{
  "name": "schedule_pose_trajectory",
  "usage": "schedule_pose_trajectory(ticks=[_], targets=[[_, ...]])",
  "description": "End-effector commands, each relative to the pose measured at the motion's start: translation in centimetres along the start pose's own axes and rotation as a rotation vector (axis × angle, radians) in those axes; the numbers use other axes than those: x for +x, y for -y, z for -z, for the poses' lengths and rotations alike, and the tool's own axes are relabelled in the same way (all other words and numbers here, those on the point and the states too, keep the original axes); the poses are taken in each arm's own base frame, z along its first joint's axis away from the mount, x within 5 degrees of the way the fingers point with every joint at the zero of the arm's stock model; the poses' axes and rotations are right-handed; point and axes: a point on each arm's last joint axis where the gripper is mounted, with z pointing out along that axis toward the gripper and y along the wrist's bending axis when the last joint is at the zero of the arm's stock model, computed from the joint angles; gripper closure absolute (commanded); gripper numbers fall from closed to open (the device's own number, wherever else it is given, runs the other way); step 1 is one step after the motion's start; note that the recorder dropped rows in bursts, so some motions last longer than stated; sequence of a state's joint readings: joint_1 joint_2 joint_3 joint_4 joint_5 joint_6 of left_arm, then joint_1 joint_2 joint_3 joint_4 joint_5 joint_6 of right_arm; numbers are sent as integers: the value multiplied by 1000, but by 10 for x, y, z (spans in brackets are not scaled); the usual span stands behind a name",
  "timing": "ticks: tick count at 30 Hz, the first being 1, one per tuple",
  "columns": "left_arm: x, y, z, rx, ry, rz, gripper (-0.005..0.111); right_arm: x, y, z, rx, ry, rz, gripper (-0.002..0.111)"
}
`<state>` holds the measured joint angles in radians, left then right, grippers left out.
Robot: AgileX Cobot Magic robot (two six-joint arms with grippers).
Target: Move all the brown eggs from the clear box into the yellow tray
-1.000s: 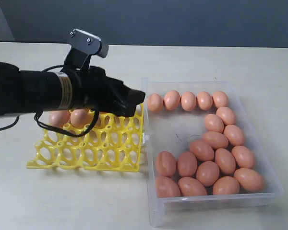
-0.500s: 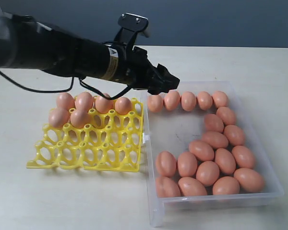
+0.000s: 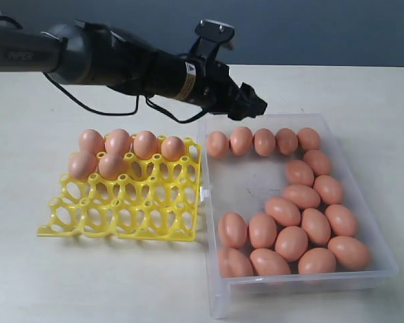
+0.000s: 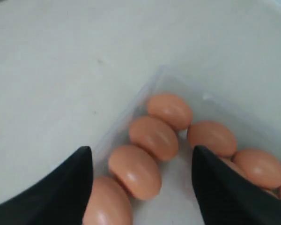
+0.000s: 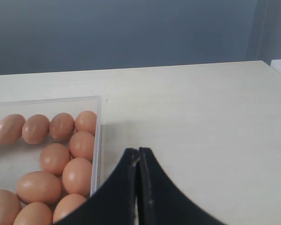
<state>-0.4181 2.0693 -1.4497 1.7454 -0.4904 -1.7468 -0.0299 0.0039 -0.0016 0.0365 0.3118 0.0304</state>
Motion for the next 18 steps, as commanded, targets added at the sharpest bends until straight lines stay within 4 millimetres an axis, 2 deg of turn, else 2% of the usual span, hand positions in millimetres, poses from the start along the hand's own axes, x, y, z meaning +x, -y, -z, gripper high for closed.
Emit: schedule_pose_trajectory(ticks=[1, 5, 9, 13, 16, 18], targets=[[-61, 16, 59, -176, 191, -201, 48, 0, 0, 0, 0, 9, 5, 109], [-98, 22, 115, -400, 351, -225, 48, 0, 0, 0, 0, 9, 5, 109], [-111, 34, 166, -533, 456, -224, 48, 0, 0, 0, 0, 9, 5, 109], [-90, 41, 189, -595, 430, -242, 48, 0, 0, 0, 0, 9, 5, 109], [-52, 34, 194, -695, 335, -239, 48, 0, 0, 0, 0, 9, 5, 109], [-27, 33, 193, -699, 272, -226, 48, 0, 0, 0, 0, 9, 5, 109]])
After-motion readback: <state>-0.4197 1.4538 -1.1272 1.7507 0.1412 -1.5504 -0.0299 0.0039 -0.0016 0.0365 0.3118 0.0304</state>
